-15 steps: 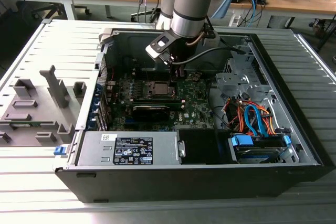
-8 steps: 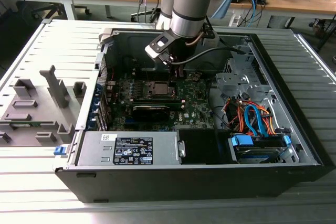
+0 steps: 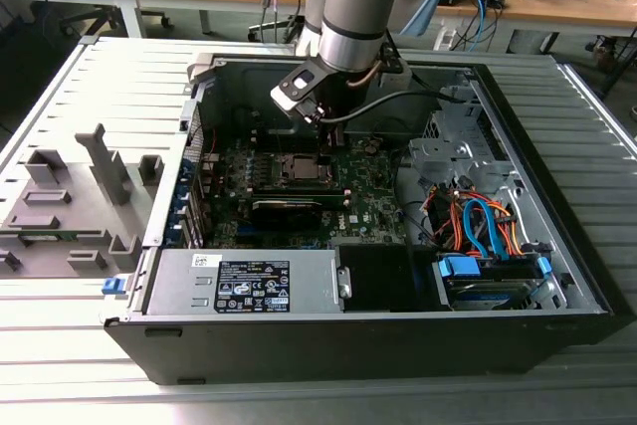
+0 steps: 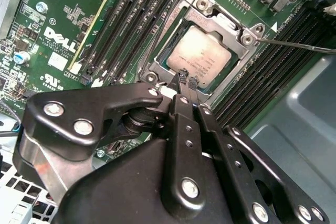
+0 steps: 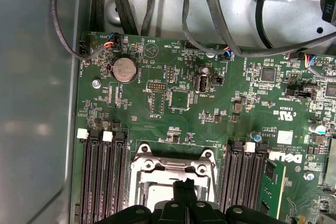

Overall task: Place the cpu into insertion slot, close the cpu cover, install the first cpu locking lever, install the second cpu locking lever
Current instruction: 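Close the cpu cover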

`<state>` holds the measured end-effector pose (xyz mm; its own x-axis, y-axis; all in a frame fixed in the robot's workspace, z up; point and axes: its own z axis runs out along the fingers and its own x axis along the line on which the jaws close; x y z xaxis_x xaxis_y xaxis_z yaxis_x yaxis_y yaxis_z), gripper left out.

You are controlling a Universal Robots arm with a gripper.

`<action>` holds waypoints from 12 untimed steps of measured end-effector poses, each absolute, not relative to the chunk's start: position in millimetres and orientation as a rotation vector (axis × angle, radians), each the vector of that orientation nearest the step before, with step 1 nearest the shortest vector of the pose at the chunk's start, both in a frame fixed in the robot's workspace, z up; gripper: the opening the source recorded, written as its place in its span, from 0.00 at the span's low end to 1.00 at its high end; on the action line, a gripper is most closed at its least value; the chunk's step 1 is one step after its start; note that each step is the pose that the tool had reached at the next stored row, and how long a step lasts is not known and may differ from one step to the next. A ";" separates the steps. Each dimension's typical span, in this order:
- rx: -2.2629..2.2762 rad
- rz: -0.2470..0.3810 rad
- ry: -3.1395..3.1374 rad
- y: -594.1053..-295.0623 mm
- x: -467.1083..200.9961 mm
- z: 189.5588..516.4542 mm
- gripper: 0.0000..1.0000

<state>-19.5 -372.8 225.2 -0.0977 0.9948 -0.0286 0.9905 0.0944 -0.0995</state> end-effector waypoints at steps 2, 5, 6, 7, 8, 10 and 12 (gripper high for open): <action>-2.079 0.144 -2.290 -372.8 -20.2 224.6 0.11; -2.079 0.144 -2.290 -372.8 -22.1 223.6 0.11; -2.079 0.145 -2.290 -372.8 -23.5 223.3 0.11; -2.079 0.144 -2.290 -372.8 -24.7 223.0 0.11; -2.079 0.144 -2.290 -372.8 -26.1 222.8 0.11; -2.079 0.144 -2.290 -372.8 -27.5 222.6 0.11; -2.079 0.145 -2.290 -372.8 -28.9 222.3 0.11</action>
<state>-28.9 -372.8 222.3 -0.0978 0.9948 -0.0288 0.9905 0.0944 -0.0997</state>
